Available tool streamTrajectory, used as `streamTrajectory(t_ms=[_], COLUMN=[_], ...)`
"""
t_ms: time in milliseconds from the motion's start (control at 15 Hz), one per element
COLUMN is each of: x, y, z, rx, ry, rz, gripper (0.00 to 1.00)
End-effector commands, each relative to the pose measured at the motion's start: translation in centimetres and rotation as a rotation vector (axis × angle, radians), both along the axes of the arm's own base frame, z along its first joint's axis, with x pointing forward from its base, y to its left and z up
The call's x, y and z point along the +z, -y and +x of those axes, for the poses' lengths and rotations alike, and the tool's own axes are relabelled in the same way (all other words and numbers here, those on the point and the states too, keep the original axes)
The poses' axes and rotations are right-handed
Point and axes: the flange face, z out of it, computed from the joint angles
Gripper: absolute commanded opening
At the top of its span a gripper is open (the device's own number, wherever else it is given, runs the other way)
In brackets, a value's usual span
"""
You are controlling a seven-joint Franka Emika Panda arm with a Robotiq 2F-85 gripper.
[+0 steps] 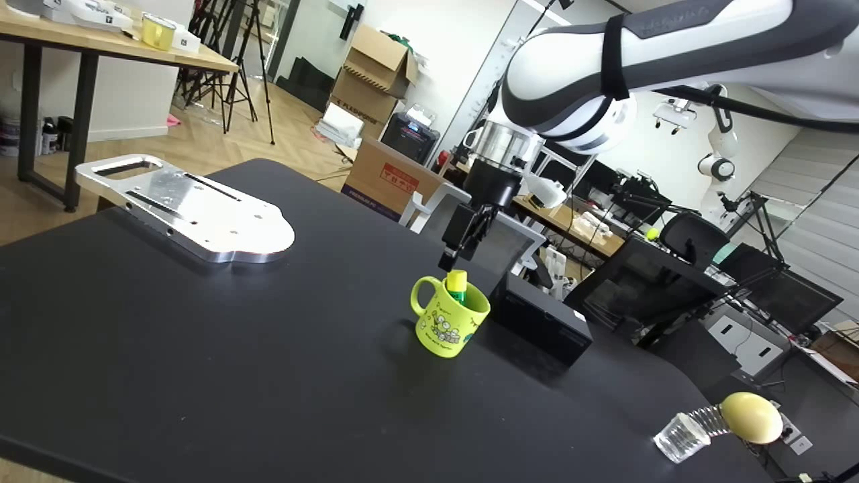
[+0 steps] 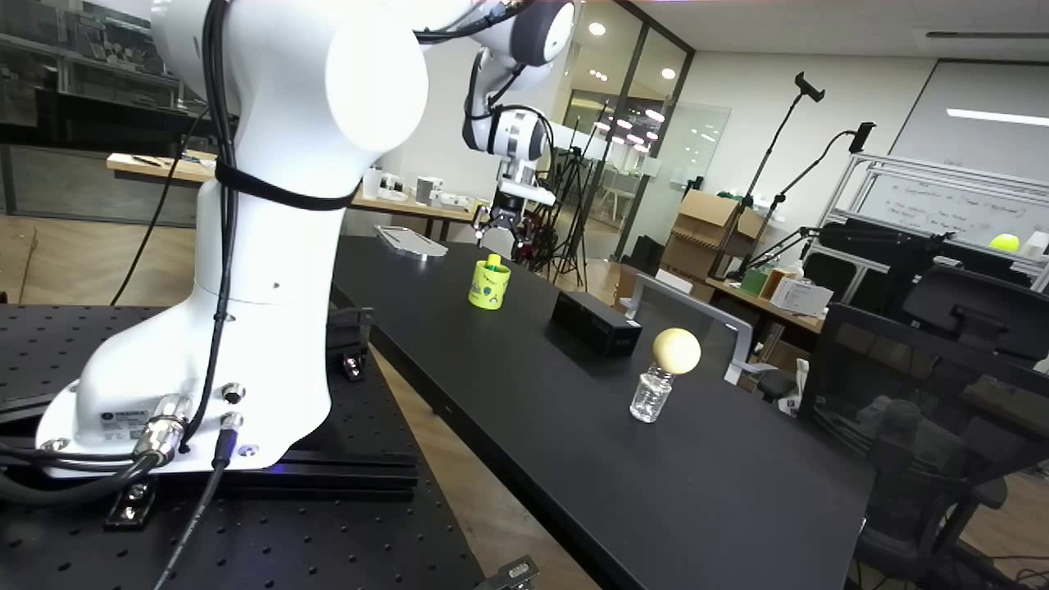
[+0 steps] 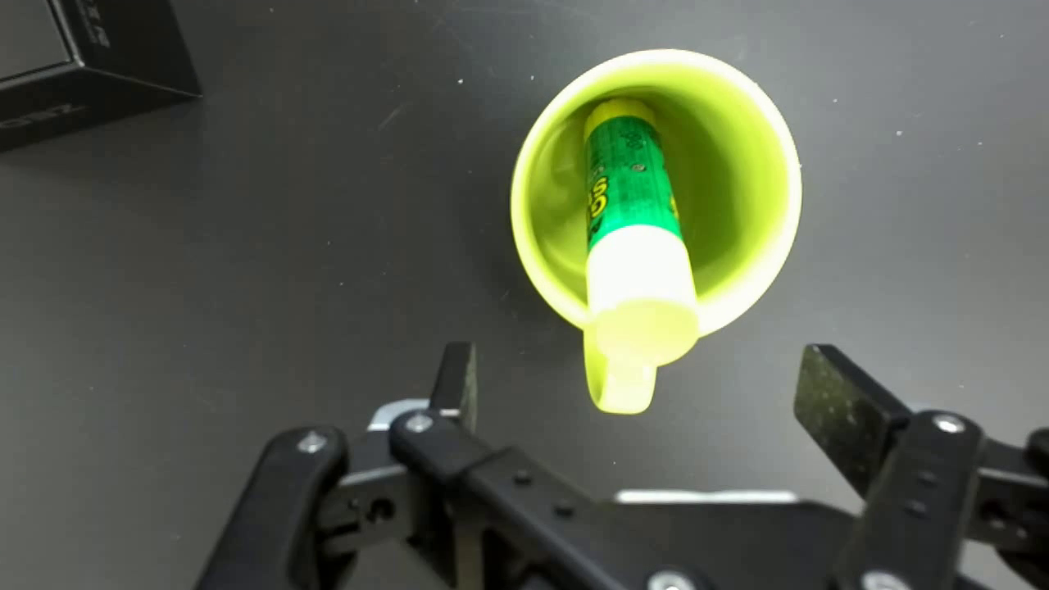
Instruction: Move the paper glue from the mug to the box
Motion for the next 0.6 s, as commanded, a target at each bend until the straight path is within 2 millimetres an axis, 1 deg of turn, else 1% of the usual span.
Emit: streamTrajectory(t_ms=[0, 67, 200, 267, 533], x=[-0.4, -0.6, -1.0, -1.2, -1.5], y=[-0.2, 0.0, 0.3, 0.4, 0.6], z=[0.6, 0.7, 0.9, 1.0, 1.1], rx=[-0.068, -0.08, -0.094, -0.101, -0.116], ry=[-0.008, -0.005, -0.004, -0.006, -0.025], rz=[0.001, -0.01, -0.019, -0.021, -0.022], gripper=[1.0, 0.8, 0.67, 0.58, 0.31])
